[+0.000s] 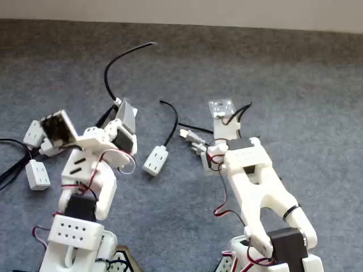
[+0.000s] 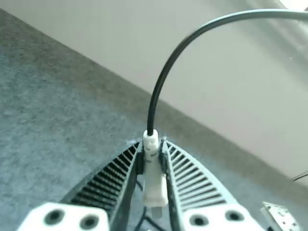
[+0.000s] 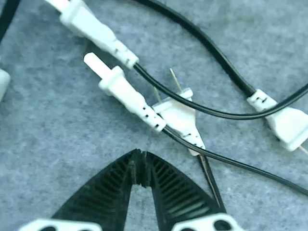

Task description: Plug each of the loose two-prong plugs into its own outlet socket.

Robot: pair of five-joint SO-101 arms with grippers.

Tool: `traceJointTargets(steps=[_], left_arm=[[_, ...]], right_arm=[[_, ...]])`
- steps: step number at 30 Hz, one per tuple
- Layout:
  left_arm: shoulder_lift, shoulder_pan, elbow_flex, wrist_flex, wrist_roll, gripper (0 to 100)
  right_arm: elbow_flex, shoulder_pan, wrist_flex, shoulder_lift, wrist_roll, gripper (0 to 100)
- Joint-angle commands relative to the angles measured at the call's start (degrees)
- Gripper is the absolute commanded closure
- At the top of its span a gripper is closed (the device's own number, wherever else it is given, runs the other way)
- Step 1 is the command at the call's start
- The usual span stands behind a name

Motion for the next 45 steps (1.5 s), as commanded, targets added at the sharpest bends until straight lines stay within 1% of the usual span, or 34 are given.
traceJointTargets(steps=[1,3,4,5,9,12,13,16,18,22,29,36,40,42,45], left_arm=[[-8.8,2.2,13.2,-17.7,18.4,99],[-13.0,2.2,19.2,-24.8,22.6,99],[-14.8,2.7,20.8,-27.2,23.1,99],[-16.0,3.2,20.5,-27.5,23.1,99],[-19.9,7.7,20.4,-21.9,23.3,99],[-22.3,11.9,20.4,-17.4,23.4,99],[-23.1,11.6,20.4,-17.1,24.2,99],[-24.8,10.7,20.3,-16.4,29.9,99],[-26.3,10.2,20.1,-13.2,30.6,99],[-29.1,11.5,20.0,-8.3,30.9,99],[-30.0,16.5,20.0,-5.3,30.8,99],[-30.0,20.9,20.0,-5.3,30.8,99],[-30.0,25.0,20.0,-4.1,30.8,99],[-30.0,27.5,20.0,-2.3,30.6,99],[-30.0,30.1,20.0,-1.0,27.3,99]], right_arm=[[-2.2,-0.8,-0.5,-5.8,-0.2,99.2],[-2.2,-1.5,0.5,-8.1,-0.2,99.2],[-2.2,-2.2,1.0,-9.4,-0.2,99.2],[-2.2,-3.5,1.5,-10.5,-0.2,99.2],[-2.5,-8.5,1.8,-14.0,-0.2,99.2],[-2.8,-10.4,1.8,-14.6,-0.2,99.2],[-3.1,-10.5,1.7,-14.6,-0.2,99.2],[-5.3,-10.5,2.0,-14.6,-0.2,99.2],[-6.9,-10.5,2.9,-14.6,0.2,99.2],[-9.1,-10.6,3.2,-14.6,4.7,99.2],[-14.1,-10.7,2.3,-14.5,5.5,99.2],[-17.5,-10.6,2.2,-14.5,5.9,99.2],[-17.0,-10.5,-1.6,-14.4,10.6,99.2],[-17.5,-10.1,-2.6,-12.7,10.9,99.2],[-22.3,-9.4,-2.2,-7.6,11.0,99.2]])
